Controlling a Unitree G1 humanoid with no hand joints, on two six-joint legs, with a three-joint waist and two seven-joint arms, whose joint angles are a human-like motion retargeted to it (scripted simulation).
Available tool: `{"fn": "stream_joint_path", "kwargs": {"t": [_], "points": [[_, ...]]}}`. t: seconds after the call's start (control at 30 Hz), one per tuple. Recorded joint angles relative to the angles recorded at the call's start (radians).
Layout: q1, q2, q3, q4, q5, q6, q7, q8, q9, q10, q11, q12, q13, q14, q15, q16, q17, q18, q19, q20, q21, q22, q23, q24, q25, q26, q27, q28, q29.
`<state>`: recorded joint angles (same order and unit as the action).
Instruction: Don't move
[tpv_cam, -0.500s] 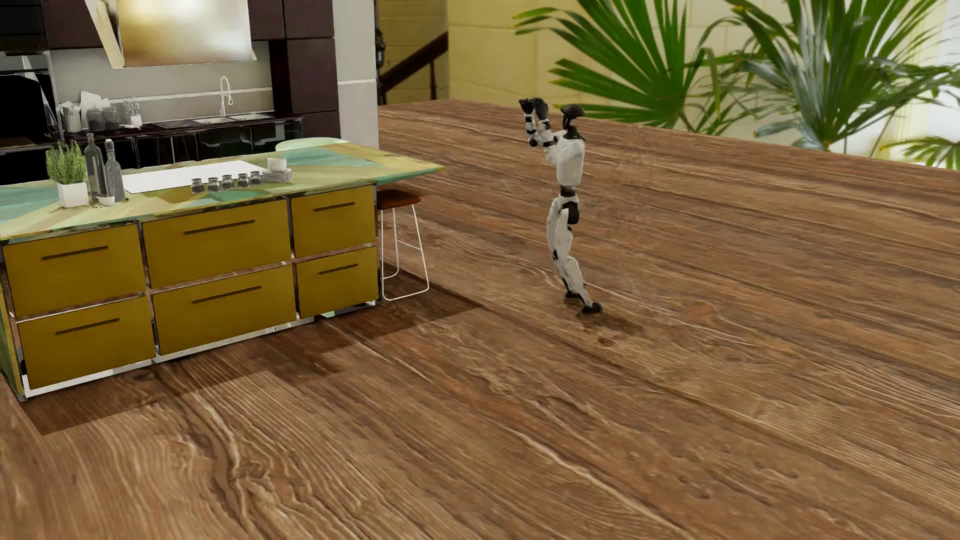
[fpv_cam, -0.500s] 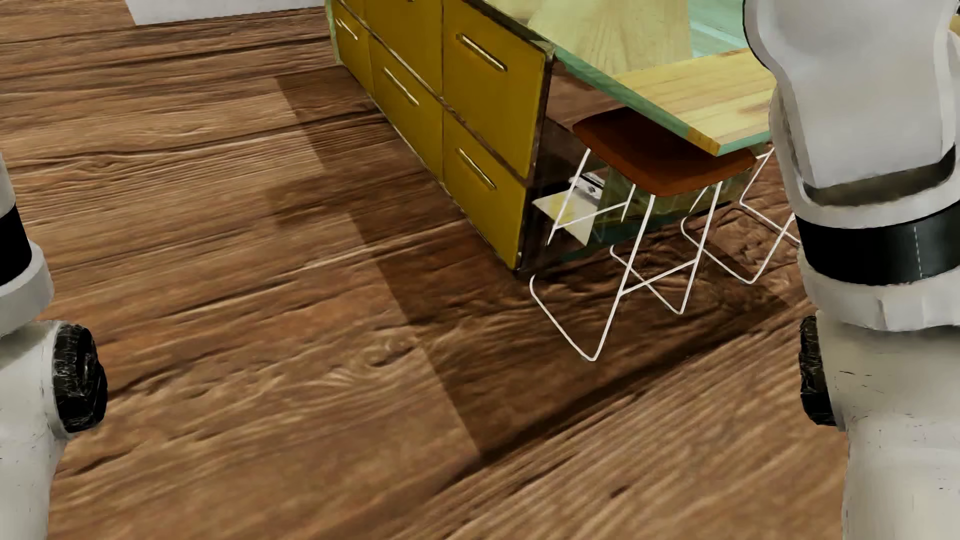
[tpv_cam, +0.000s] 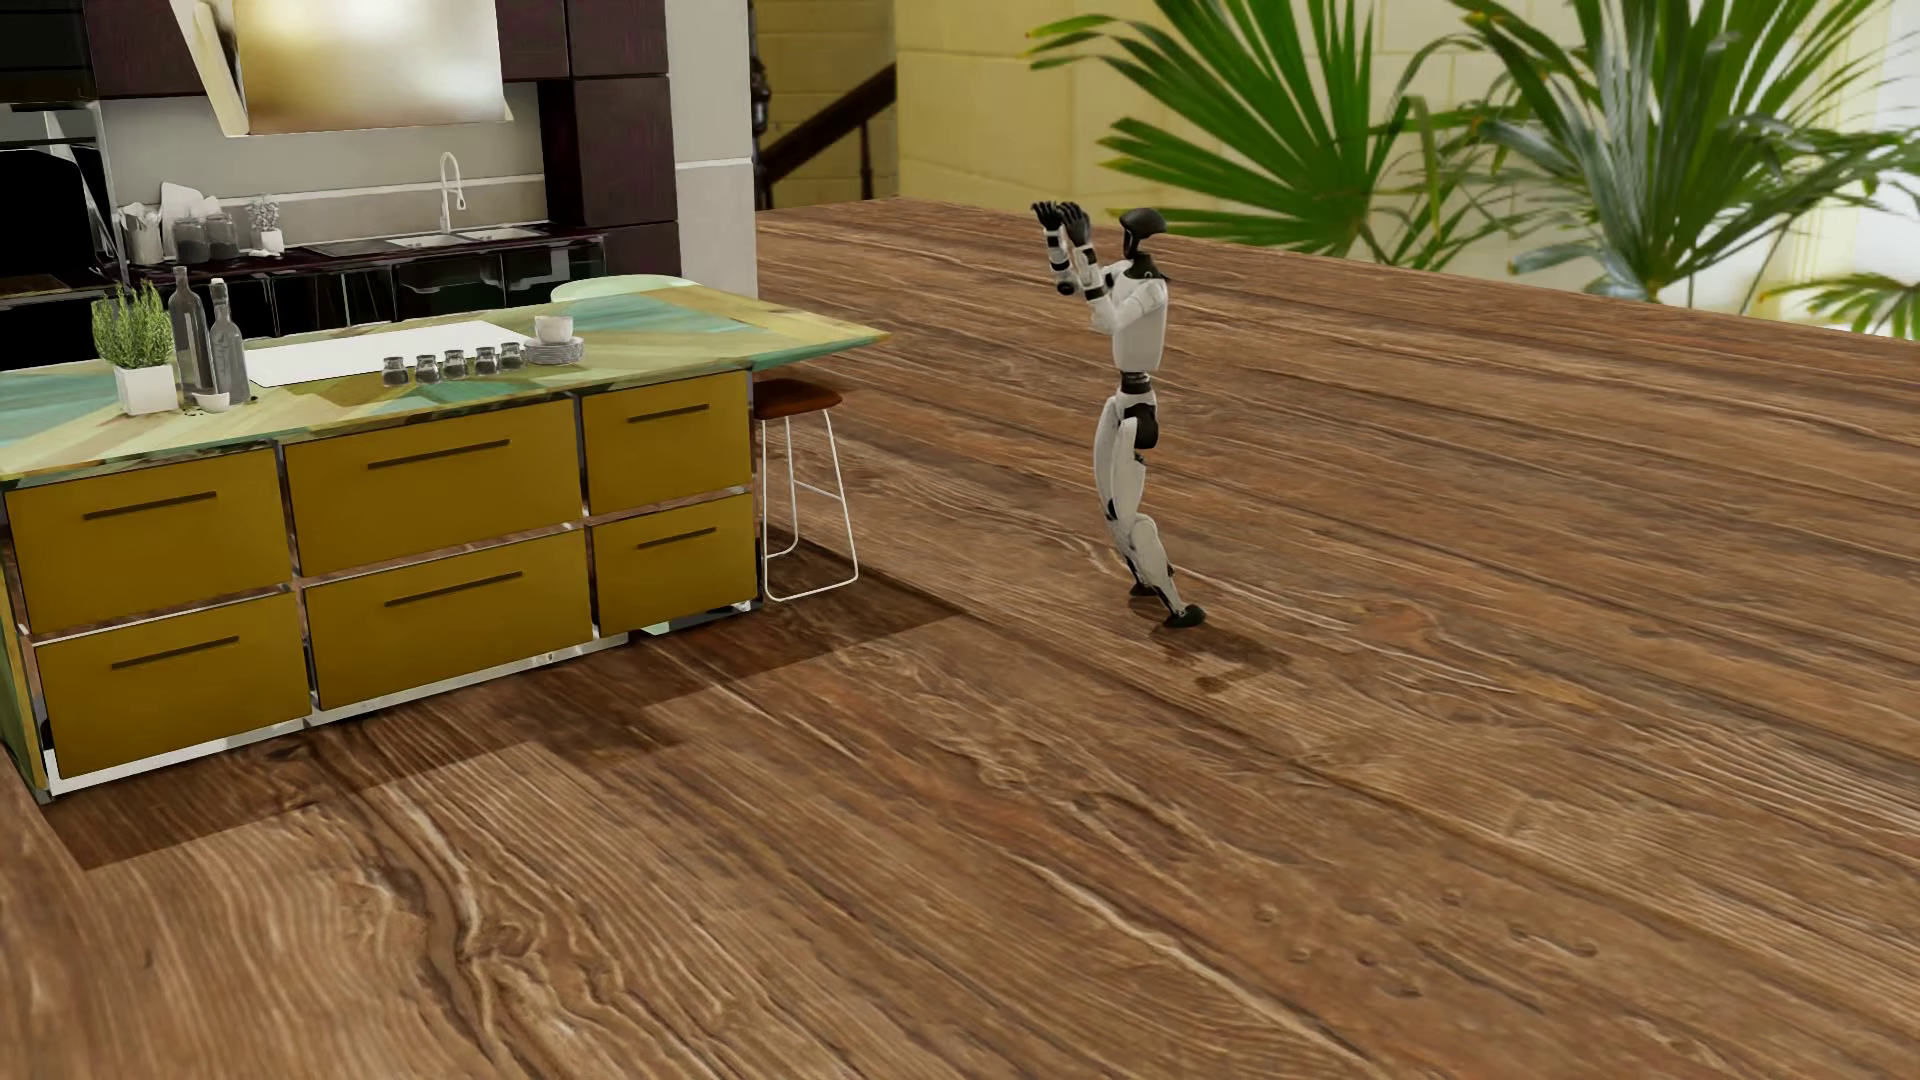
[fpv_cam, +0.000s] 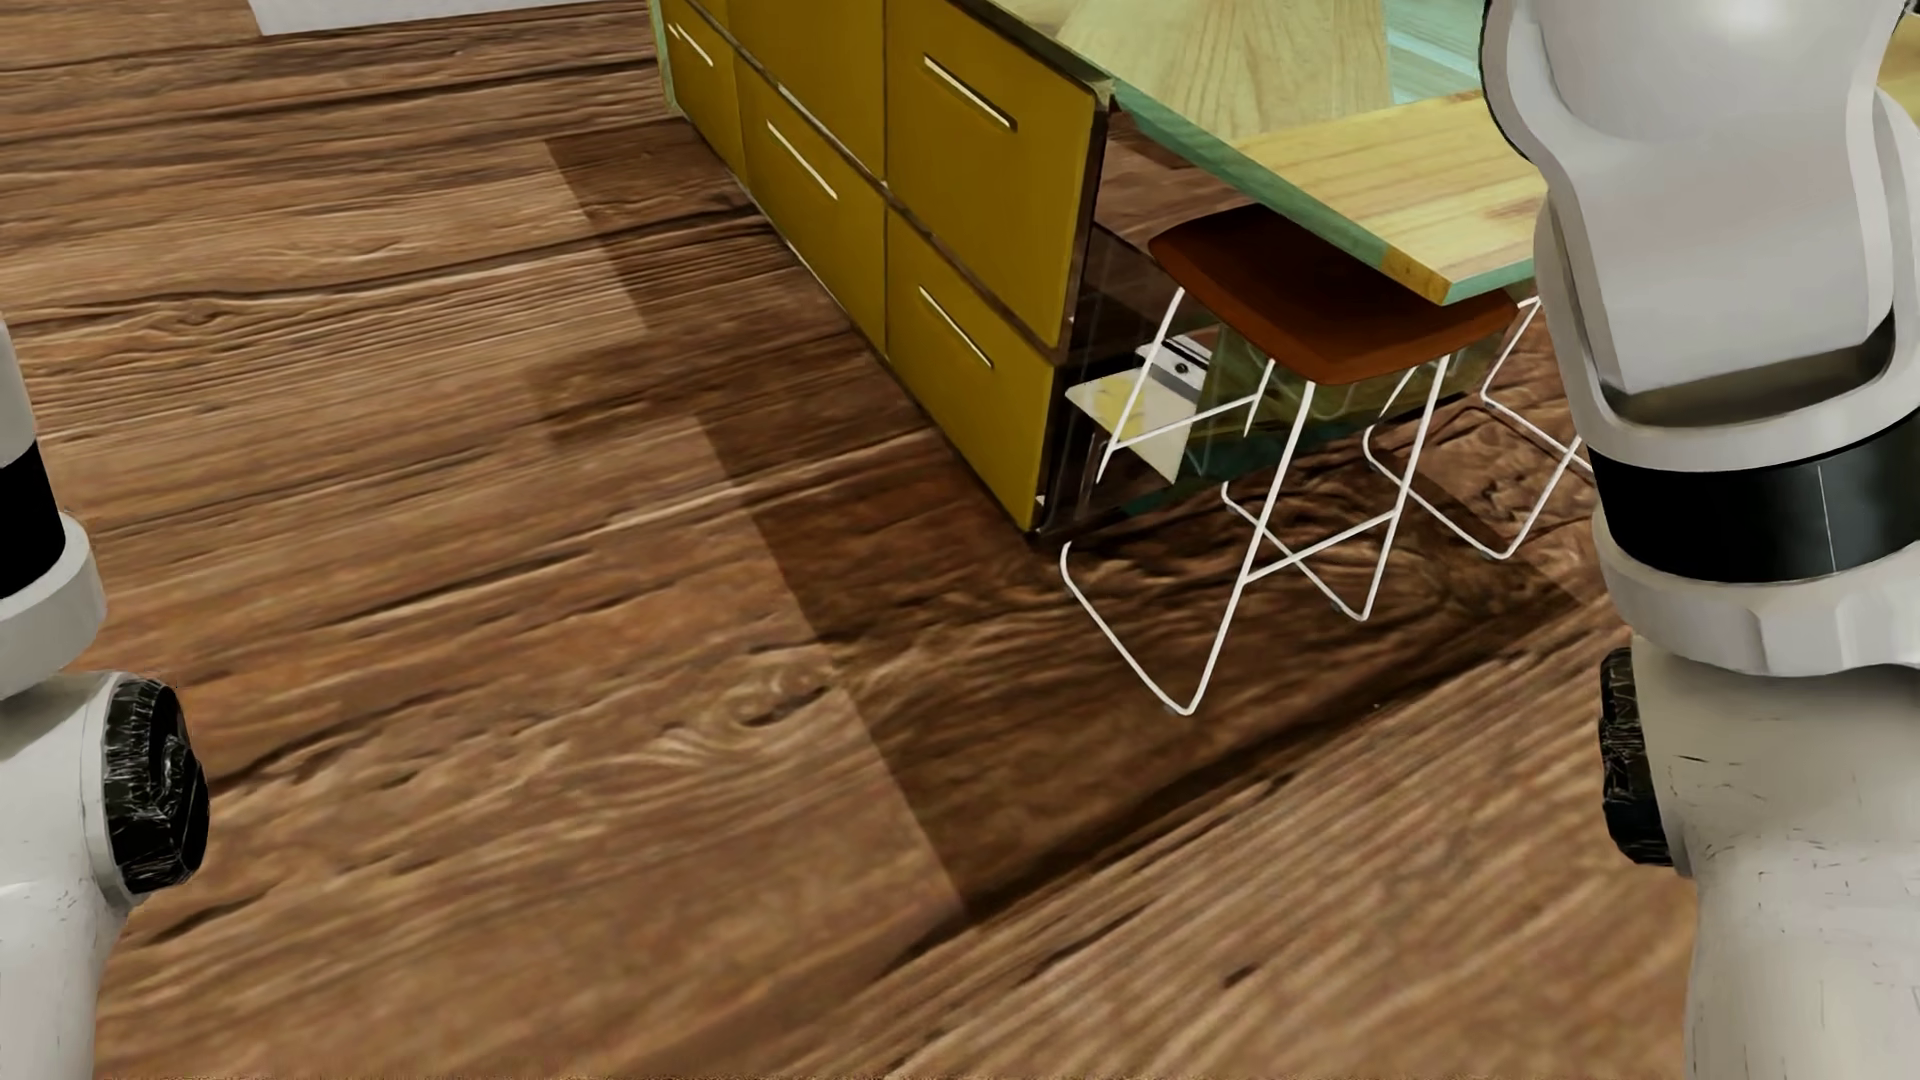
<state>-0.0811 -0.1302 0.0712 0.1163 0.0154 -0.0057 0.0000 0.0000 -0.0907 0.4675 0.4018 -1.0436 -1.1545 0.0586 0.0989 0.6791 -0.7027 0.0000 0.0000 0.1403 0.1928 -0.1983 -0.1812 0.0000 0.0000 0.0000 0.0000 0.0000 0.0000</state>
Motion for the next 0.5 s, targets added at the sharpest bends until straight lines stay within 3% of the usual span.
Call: {"fn": "stream_joint_path", "kwargs": {"t": [0.13, 0.23, 0.37, 0.43, 0.5], "points": [[0.001, 0.004, 0.0, -0.003, -0.002, -0.003, 0.0, 0.0, 0.001, -0.002, -0.001, 0.036, 0.012, 0.002, -0.016, 0.009, -0.001, 0.0, 0.0, -0.006, 0.0, 0.013, 0.005, 0.0, 0.0, 0.0, 0.0, 0.0, 0.0], [0.0, 0.004, -0.004, -0.005, -0.004, -0.001, 0.0, 0.0, -0.006, -0.003, -0.003, 0.188, 0.13, 0.003, -0.01, 0.041, -0.01, 0.0, 0.0, -0.115, 0.108, 0.065, -0.024, 0.0, 0.0, 0.0, 0.0, 0.0, 0.0], [0.005, 0.015, 0.006, -0.004, -0.006, 0.013, 0.0, 0.0, -0.016, 0.003, -0.001, 0.522, 0.507, -0.009, -0.014, 0.032, 0.0, 0.0, 0.0, -0.519, 0.45, 0.306, 0.074, 0.0, 0.0, 0.0, 0.0, 0.0, 0.0], [0.0, 0.013, 0.005, -0.008, -0.009, 0.026, 0.0, 0.0, -0.009, 0.008, 0.001, 0.658, 0.703, -0.018, -0.001, -0.013, 0.052, 0.0, 0.0, -0.767, 0.612, 0.514, 0.296, 0.0, 0.0, 0.0, 0.0, 0.0, 0.0], [-0.005, 0.013, -0.002, -0.014, -0.014, 0.039, 0.0, 0.0, 0.001, 0.008, 0.004, 0.782, 0.88, -0.026, -0.012, -0.084, 0.108, 0.0, 0.0, -0.935, 0.719, 0.724, 0.557, 0.0, 0.0, 0.0, 0.0, 0.0, 0.0]]}}
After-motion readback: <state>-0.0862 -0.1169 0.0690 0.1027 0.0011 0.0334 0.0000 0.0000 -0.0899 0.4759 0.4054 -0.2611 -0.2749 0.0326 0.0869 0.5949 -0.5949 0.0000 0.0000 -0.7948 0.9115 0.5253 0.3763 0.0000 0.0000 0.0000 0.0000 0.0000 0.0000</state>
